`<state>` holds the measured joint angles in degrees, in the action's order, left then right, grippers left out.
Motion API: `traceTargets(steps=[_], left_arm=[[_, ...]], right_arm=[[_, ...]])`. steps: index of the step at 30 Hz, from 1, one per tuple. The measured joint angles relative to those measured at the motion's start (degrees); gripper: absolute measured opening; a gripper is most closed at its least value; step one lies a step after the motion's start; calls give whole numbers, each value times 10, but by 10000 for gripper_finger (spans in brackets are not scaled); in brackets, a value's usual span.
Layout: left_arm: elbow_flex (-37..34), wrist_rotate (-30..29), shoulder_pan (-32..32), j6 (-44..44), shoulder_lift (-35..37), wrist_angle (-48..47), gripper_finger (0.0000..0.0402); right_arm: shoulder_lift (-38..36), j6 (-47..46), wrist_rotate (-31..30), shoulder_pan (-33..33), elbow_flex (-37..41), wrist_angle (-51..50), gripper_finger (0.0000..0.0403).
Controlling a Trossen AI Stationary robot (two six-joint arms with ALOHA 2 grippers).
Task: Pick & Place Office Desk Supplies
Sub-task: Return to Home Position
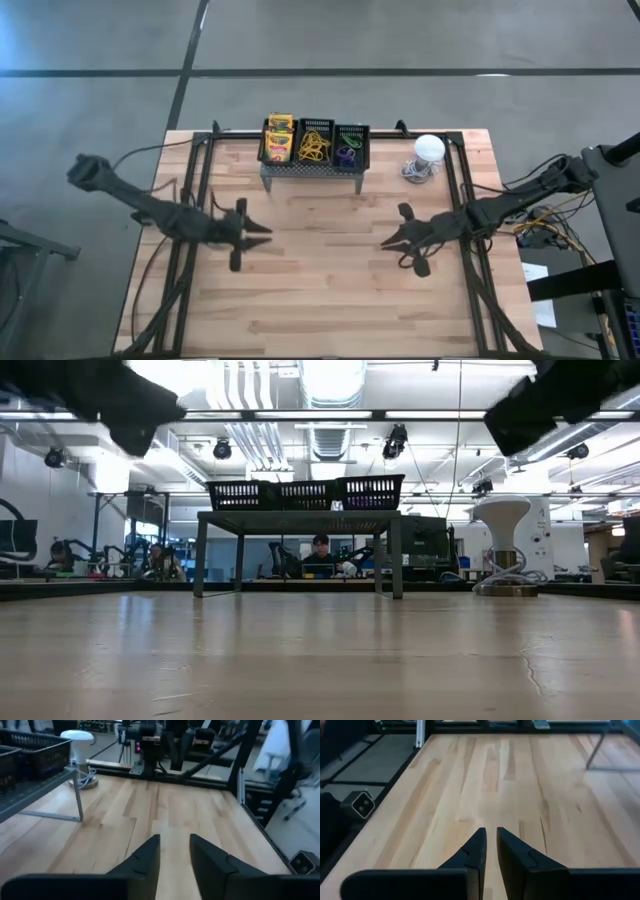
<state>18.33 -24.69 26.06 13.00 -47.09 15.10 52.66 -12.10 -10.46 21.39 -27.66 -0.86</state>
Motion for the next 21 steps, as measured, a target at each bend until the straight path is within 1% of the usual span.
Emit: traceTargets(steps=[2, 5, 8, 10, 11, 12, 14, 20, 21], left_arm=[[-28, 60, -52, -3, 56, -3, 96], [-52, 174, -156, -5, 117, -4, 60], [-70, 326, -271, -29, 151, -14, 15], [-83, 410, -337, -39, 167, -8, 7], [-92, 436, -361, -40, 176, -6, 7], [-102, 452, -379, -42, 188, -9, 7], [-120, 454, -394, -56, 213, -10, 5], [-162, 422, -366, -95, 323, -14, 2], [-167, 409, -360, -102, 344, -21, 2]], right_arm=[[-10, -11, 0, 0, 11, 4, 38], [-15, -3, 0, 0, 22, 3, 38], [-15, 10, 0, 0, 30, 2, 38], [-14, 22, -1, 0, 35, 2, 38], [-12, 29, -1, 0, 36, 0, 38], [-10, 34, -1, 0, 36, -1, 38], [-8, 43, -1, 0, 36, -3, 38], [-4, 48, -1, 0, 36, -2, 38], [-4, 48, -1, 0, 36, -3, 38]])
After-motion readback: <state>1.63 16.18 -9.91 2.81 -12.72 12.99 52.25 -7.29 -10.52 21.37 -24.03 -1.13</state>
